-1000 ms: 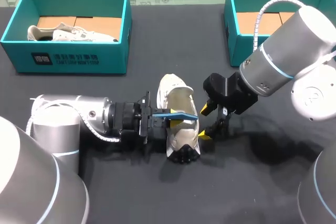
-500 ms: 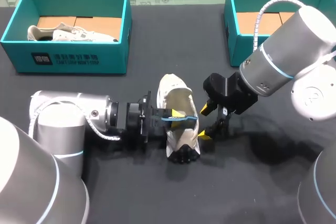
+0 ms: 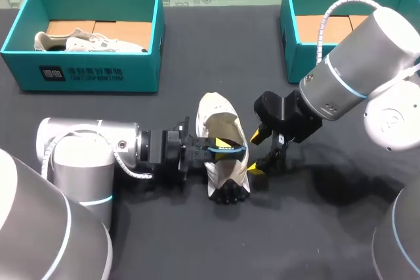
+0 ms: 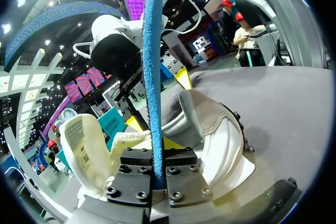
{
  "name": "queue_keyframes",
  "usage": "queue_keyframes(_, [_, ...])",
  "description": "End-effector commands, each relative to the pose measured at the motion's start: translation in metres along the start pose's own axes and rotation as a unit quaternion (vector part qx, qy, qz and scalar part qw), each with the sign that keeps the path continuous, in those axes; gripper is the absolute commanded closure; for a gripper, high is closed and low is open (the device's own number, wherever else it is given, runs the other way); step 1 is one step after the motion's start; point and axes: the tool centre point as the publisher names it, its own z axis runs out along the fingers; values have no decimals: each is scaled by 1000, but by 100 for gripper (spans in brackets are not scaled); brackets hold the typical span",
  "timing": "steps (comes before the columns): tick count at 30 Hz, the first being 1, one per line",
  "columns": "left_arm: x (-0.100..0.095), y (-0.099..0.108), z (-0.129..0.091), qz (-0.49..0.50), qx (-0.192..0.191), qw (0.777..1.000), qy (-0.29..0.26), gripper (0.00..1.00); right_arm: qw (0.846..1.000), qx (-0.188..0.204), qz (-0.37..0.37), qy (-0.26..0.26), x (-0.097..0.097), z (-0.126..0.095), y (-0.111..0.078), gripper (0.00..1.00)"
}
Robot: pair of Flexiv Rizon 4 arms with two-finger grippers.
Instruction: Take the shoe out of the shoebox, open the shoe tongue, remove and reinsert the insole, then place the shoe into the shoebox
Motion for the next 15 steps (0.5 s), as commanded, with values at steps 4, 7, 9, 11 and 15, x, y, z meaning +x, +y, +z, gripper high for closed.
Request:
queue_keyframes(4, [1,5,4,-6,9,1000,-2,100,1000,0,0,-1,1,1,0,0])
queue_keyframes(7, [0,-2,4,-5,18,1000,-3,100,1000,0,0,-1,1,1,0,0])
queue_keyframes(9, [0,-6,3,-4,25,1000,-3,100,1000,0,0,-1,1,1,0,0])
queue_keyframes(11, [0,-10,3,-3,28,1000,-4,100,1000,0,0,-1,1,1,0,0])
queue_keyframes(15, [0,-15,3,0,34,999,-5,91,1000,0,0,-1,1,1,0,0])
